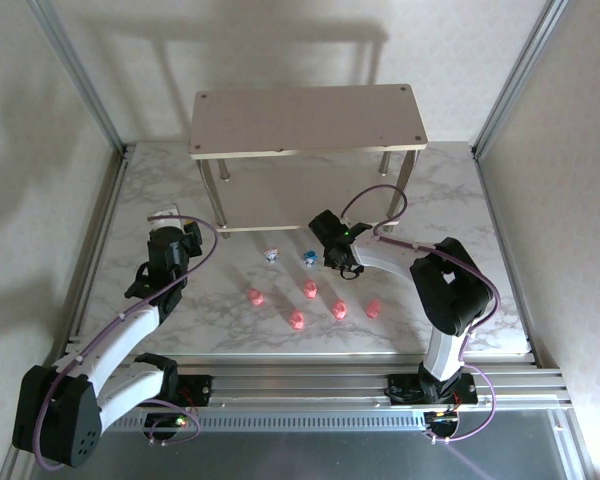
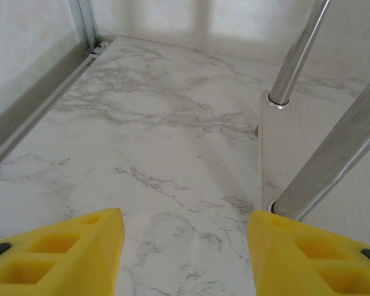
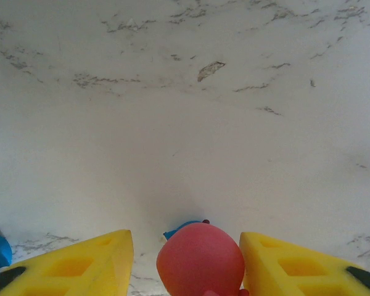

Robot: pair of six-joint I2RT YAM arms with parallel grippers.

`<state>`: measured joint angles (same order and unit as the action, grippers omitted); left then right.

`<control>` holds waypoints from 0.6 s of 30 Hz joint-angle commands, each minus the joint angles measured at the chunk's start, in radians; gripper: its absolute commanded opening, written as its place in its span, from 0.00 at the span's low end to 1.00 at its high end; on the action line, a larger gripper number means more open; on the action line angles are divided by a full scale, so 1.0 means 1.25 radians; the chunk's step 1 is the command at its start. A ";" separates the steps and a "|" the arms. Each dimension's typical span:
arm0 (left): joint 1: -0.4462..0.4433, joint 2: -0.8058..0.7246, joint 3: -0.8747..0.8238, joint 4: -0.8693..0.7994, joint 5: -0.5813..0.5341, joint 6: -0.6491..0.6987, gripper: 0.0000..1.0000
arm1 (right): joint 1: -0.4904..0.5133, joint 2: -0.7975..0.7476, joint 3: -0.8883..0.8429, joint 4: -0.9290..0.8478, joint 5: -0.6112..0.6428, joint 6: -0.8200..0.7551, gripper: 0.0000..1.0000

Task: Place and organize the plastic toys onto the shelf

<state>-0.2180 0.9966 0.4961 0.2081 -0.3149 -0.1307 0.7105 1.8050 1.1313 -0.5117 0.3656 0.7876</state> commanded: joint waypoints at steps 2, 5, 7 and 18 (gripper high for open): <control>0.008 0.000 0.024 0.016 -0.005 0.011 0.55 | -0.010 0.011 0.013 -0.004 0.012 -0.015 0.48; 0.008 0.000 0.024 0.016 -0.006 0.011 0.55 | -0.012 0.007 0.007 -0.003 0.014 -0.016 0.48; 0.008 -0.001 0.024 0.015 -0.005 0.010 0.55 | -0.014 0.004 0.004 0.000 0.015 -0.019 0.47; 0.008 -0.008 0.024 0.011 -0.003 0.008 0.54 | -0.015 0.007 -0.004 0.008 0.012 -0.032 0.41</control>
<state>-0.2180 0.9966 0.4961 0.2081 -0.3149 -0.1307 0.6979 1.8050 1.1313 -0.5076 0.3660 0.7589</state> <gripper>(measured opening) 0.547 0.413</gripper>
